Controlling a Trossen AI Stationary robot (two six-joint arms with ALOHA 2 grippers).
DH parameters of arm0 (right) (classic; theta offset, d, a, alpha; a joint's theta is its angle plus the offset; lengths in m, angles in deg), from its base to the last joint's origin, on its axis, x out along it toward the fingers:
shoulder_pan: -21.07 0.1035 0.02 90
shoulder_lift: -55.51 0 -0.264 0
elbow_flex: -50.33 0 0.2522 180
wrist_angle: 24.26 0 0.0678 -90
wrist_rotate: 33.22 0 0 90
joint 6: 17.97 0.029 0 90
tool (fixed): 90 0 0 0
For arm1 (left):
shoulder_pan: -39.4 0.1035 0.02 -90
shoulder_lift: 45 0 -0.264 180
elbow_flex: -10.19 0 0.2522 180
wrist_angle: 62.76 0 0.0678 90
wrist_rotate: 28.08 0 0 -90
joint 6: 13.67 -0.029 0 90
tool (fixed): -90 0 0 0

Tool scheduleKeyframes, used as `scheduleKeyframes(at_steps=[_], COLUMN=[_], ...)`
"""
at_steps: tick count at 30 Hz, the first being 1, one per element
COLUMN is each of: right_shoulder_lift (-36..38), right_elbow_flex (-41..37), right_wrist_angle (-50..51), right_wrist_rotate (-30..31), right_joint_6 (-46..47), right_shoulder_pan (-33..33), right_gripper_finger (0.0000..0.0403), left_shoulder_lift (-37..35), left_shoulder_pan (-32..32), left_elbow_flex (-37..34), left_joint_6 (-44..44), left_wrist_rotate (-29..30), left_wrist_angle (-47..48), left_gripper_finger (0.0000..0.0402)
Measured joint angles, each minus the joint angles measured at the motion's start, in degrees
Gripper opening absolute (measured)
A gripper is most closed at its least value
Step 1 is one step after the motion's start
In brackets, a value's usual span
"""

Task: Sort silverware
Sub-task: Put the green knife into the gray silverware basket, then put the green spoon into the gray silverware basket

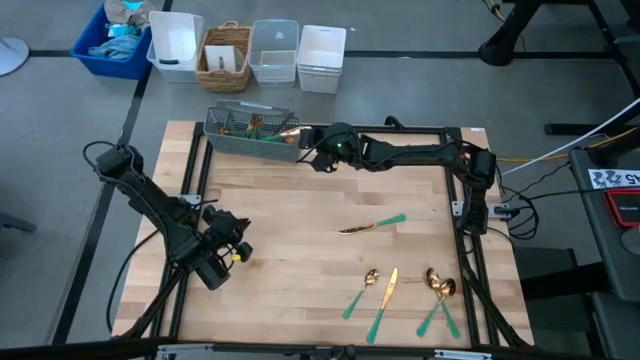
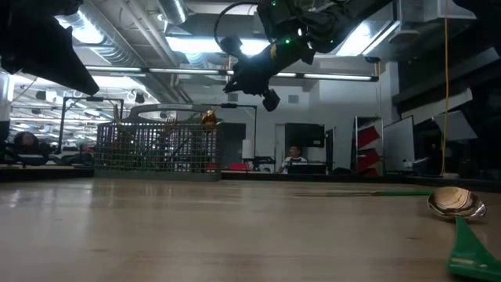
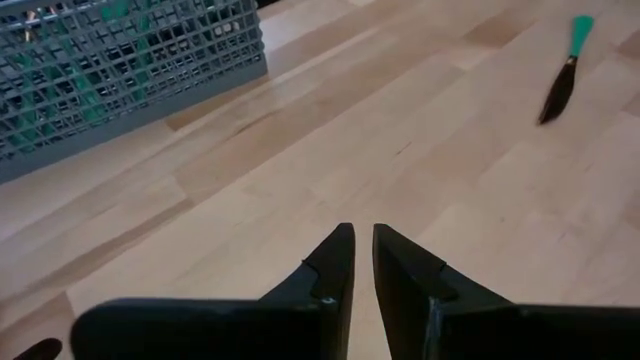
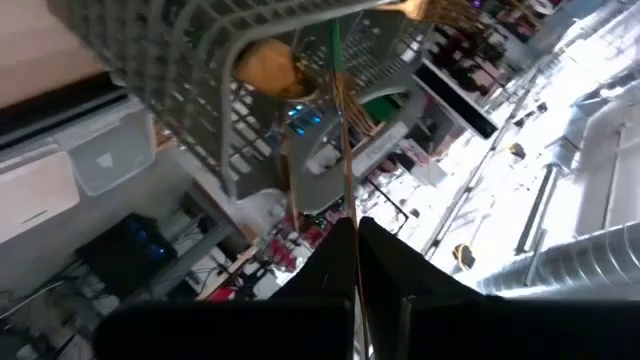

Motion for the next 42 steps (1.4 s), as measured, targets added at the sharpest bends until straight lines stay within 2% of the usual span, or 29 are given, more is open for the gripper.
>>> scheduleKeyframes(at_steps=[18, 28, 34, 37, 42], right_shoulder_lift=[0.0, 0.0, 0.0, 0.0, 1.0], right_elbow_flex=[0.0, 0.0, 0.0, 0.0, 0.0], right_wrist_angle=[0.3, 0.1, 0.0, -3.0, -9.2], right_wrist_rotate=[-0.4, -0.5, -0.3, 4.7, 22.1], right_joint_6=[0.2, 3.9, 4.1, 6.5, 26.6], right_shoulder_pan=[0.0, 0.1, 0.1, 0.5, 3.5], right_gripper_finger=[0.0014, 0.0098, 0.0116, 0.0116, 0.0117], left_shoulder_lift=[0.0, 0.0, 0.0, 0.0, 0.0], left_shoulder_pan=[0.0, 0.0, 0.0, 0.0, 0.0], left_elbow_flex=[0.0, 0.0, 0.0, 0.0, 0.0], left_joint_6=[-1.3, -1.3, -1.3, -1.3, -5.0], left_wrist_rotate=[0.3, 0.3, 0.3, 0.5, 1.1], left_wrist_angle=[-0.2, -0.2, -0.4, -2.1, -8.1], left_gripper_finger=[0.0033, 0.0033, 0.0033, 0.0033, 0.0033])
